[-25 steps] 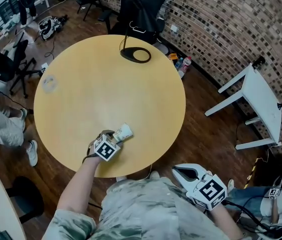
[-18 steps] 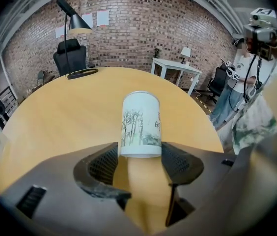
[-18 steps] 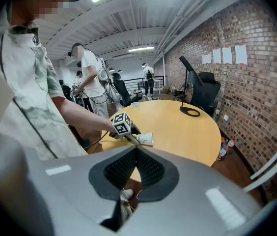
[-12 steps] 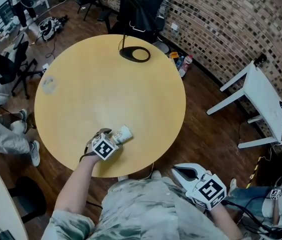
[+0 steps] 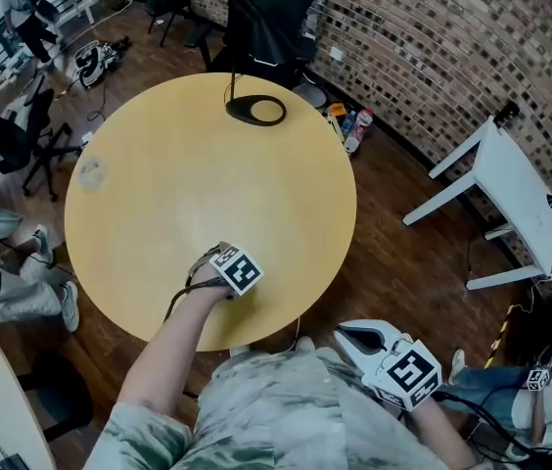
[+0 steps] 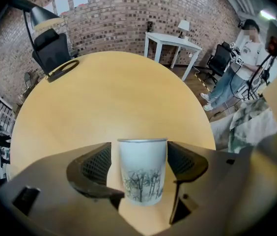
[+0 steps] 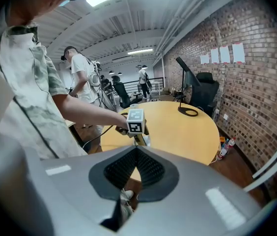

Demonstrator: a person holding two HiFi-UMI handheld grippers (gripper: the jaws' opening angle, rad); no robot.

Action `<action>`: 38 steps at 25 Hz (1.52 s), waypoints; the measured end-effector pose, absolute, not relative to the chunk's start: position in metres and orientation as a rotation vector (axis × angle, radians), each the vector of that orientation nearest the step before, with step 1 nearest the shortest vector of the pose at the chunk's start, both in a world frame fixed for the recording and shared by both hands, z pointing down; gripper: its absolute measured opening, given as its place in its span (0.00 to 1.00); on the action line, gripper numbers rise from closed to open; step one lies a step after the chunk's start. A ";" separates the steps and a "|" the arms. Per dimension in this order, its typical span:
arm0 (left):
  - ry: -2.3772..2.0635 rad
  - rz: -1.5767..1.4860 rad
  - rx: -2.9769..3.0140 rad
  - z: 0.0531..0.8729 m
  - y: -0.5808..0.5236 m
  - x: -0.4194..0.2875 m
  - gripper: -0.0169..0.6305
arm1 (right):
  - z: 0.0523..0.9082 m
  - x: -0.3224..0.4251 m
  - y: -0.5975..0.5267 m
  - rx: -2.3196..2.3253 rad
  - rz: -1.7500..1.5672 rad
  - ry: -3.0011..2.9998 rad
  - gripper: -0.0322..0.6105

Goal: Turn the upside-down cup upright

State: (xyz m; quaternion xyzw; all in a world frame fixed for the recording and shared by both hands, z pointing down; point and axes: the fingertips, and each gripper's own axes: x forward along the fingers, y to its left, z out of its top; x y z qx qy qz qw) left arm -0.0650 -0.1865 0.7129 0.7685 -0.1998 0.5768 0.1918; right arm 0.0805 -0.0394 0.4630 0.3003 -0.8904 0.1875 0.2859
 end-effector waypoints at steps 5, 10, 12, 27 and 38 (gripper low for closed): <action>-0.567 1.682 2.142 0.720 -0.189 -0.066 0.52 | 0.467 0.095 -0.034 0.828 0.515 -2.369 0.05; -0.635 1.550 2.205 0.711 -0.194 -0.067 0.49 | 0.468 0.102 -0.030 0.838 0.522 -2.364 0.05; -0.672 1.440 2.245 0.706 -0.196 -0.064 0.48 | 0.469 0.104 -0.029 0.839 0.523 -2.361 0.05; -1.046 0.578 2.469 0.660 -0.223 -0.063 0.47 | 0.473 0.097 -0.024 0.761 0.508 -2.321 0.05; -1.181 0.465 2.540 0.665 -0.210 -0.085 0.49 | 0.475 0.076 -0.023 0.702 0.482 -2.269 0.05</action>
